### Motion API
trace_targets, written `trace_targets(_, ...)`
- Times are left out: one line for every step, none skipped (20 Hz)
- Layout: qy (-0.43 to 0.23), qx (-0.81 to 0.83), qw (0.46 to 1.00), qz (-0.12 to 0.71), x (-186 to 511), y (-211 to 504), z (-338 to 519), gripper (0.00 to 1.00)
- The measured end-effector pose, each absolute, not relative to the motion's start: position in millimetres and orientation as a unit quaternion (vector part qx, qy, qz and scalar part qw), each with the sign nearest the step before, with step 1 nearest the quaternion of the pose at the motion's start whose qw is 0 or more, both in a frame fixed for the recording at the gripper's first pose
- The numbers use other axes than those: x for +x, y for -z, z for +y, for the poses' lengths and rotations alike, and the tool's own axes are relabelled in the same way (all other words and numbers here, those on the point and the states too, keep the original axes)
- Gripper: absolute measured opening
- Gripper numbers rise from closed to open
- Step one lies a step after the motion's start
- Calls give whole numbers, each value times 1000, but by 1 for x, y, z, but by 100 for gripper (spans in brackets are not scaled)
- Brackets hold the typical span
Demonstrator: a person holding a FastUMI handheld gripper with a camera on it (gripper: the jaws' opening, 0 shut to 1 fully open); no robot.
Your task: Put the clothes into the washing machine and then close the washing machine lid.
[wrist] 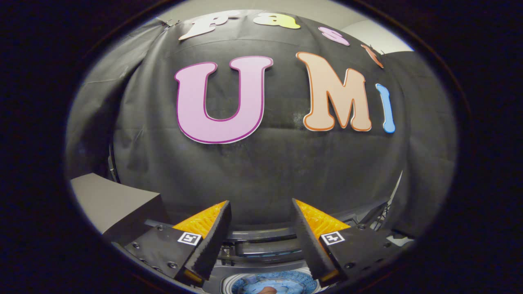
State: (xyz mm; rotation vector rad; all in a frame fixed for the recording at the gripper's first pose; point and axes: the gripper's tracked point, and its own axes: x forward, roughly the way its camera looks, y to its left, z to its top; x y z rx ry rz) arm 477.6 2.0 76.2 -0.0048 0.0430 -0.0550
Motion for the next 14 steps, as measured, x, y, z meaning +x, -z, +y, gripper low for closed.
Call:
trace_targets(27,-1,999,20,477,-76,2,90)
trace_targets(28,-2,999,17,477,-77,2,90)
trace_targets(28,-1,999,15,478,-77,2,90)
trace_targets(29,-2,1000,13,478,-77,2,90)
trace_targets(29,-3,1000,8,477,-78,2,91)
trace_targets(31,-1,1000,4,477,-78,1,91)
trace_targets(32,2,999,-2,478,-80,2,91)
trace_targets(32,5,999,-8,478,-80,2,91)
trace_targets(32,6,999,-13,478,-80,2,91)
trace_targets(30,9,999,-19,479,-82,2,91)
trace_targets(28,17,999,-26,478,-83,2,91)
trace_targets(24,24,999,-32,478,-83,3,91)
trace_targets(22,28,999,-35,478,-84,3,91)
trace_targets(20,28,999,-35,478,-84,4,91)
